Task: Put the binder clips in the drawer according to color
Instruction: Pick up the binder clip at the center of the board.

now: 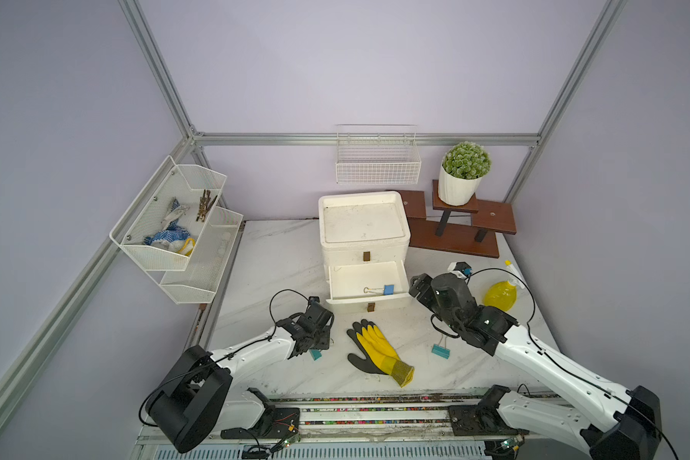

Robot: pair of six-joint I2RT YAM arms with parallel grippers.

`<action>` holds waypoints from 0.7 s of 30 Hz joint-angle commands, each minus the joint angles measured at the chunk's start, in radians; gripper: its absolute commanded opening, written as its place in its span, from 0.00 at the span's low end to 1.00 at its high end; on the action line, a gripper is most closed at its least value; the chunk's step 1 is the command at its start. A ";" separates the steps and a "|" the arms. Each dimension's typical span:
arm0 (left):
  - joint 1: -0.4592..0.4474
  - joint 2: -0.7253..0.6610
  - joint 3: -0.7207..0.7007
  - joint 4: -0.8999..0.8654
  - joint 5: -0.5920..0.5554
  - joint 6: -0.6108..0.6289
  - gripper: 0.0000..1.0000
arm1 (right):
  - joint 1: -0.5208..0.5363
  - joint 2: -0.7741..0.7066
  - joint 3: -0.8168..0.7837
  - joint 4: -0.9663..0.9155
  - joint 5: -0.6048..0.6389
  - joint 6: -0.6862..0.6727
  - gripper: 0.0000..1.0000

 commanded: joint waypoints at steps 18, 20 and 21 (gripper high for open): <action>-0.029 0.050 0.045 -0.027 -0.039 0.009 0.64 | -0.010 -0.015 -0.025 0.012 -0.002 0.015 0.91; -0.029 0.052 0.045 -0.026 -0.047 0.012 0.63 | -0.011 -0.020 -0.030 0.011 -0.001 0.015 0.91; -0.030 0.052 0.046 -0.025 -0.049 0.014 0.62 | -0.011 -0.021 -0.031 0.013 -0.003 0.015 0.91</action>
